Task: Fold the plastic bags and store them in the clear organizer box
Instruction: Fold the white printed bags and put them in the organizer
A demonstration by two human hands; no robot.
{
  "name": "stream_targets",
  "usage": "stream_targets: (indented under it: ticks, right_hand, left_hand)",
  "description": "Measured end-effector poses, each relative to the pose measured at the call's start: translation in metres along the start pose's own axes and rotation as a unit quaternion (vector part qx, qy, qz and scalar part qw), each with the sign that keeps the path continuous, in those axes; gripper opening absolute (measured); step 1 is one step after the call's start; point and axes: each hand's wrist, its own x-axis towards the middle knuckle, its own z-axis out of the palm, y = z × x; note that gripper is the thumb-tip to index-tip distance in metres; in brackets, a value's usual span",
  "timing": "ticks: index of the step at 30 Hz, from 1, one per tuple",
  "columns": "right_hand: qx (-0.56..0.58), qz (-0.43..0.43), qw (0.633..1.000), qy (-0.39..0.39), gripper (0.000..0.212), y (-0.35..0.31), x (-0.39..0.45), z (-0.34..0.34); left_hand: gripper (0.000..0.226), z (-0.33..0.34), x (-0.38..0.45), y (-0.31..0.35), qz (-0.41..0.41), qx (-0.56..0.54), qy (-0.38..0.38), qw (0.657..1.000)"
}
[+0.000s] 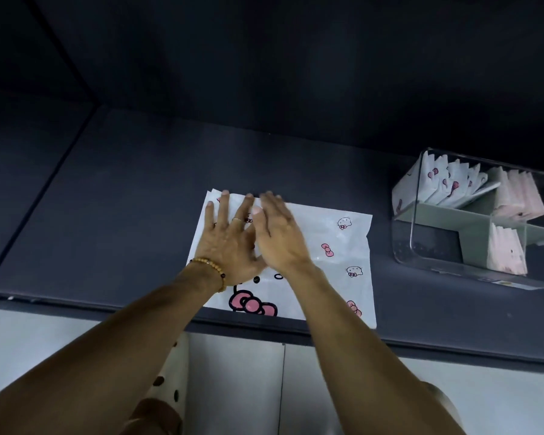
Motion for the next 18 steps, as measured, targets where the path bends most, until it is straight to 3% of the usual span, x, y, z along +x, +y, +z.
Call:
stream_targets:
  ticks: [6,10,13,15,18]
  right_hand:
    - [-0.235,-0.001,0.972,0.009,0.064,0.063,-0.016,-0.003]
    - [-0.289,0.069,0.955,0.012,0.088,0.096,-0.031,-0.024]
    - [-0.305,0.086,0.948,0.018,0.092,0.1,-0.035,-0.028]
    - [-0.304,0.093,0.948,0.02,0.091,0.097,-0.034,-0.026]
    - [-0.302,0.087,0.949,0.017,0.086,0.097,-0.034,-0.025]
  left_hand:
    - [0.101,0.003,-0.004,-0.009,-0.012,-0.008,0.003,1.0]
    - [0.106,0.002,-0.008,-0.013,-0.015,-0.021,0.005,1.0]
    - [0.107,-0.004,-0.013,-0.016,-0.039,-0.022,-0.02,0.999]
    - [0.099,-0.012,-0.008,-0.001,-0.046,-0.039,-0.026,0.998]
    - [0.068,-0.012,0.005,0.056,0.039,-0.079,0.003,0.996]
